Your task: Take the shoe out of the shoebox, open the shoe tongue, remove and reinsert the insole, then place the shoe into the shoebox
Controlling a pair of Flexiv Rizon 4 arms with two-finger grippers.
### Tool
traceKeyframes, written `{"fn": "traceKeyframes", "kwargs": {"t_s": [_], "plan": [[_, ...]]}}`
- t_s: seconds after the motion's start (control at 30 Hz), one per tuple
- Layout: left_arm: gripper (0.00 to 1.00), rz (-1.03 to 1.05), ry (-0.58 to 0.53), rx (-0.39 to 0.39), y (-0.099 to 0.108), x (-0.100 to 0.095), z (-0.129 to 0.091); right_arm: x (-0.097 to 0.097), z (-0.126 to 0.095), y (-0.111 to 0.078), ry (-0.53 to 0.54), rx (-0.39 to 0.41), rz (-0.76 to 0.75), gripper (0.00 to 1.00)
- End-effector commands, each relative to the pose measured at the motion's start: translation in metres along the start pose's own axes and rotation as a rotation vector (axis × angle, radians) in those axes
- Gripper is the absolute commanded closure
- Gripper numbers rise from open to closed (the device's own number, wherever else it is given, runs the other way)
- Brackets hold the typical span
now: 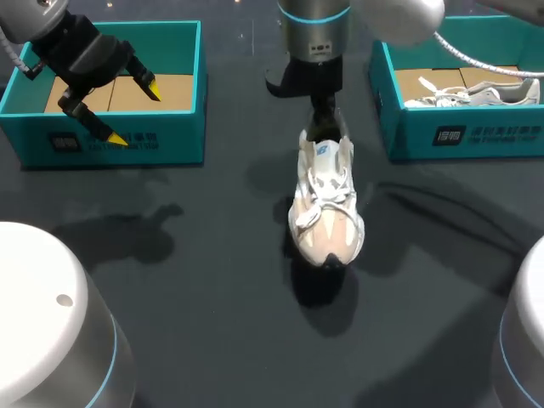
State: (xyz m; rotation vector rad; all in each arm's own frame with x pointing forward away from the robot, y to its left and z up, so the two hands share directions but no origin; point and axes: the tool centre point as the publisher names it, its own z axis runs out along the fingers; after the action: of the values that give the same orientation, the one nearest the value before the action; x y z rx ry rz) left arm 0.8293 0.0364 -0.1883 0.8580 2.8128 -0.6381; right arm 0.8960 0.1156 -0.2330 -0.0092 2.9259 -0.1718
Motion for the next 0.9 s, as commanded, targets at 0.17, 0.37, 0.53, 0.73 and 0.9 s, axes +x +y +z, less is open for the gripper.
{"fn": "traceKeyframes", "kwargs": {"t_s": [0.17, 0.37, 0.53, 0.73, 0.9], "plan": [[0.00, 0.001, 0.002, -0.002, 0.000, 0.000, 0.000, -0.053, -0.050, -0.076, -0.012, -0.048, -0.045, 1.00], [0.00, 0.001, 0.002, -0.002, 0.000, 0.000, 0.000, -0.053, -0.050, -0.076, -0.012, -0.048, -0.045, 1.00], [0.00, 0.001, 0.002, -0.002, 0.000, 0.000, 0.000, -0.053, -0.050, -0.076, -0.012, -0.048, -0.045, 1.00], [0.00, 0.001, 0.002, -0.002, 0.000, 0.000, 0.000, -0.081, -0.060, -0.101, -0.046, -0.043, -0.015, 1.00], [0.00, 0.001, 0.002, -0.002, 0.000, 0.000, 0.000, -0.127, -0.081, -0.146, -0.100, 0.009, 0.004, 1.00]]}}
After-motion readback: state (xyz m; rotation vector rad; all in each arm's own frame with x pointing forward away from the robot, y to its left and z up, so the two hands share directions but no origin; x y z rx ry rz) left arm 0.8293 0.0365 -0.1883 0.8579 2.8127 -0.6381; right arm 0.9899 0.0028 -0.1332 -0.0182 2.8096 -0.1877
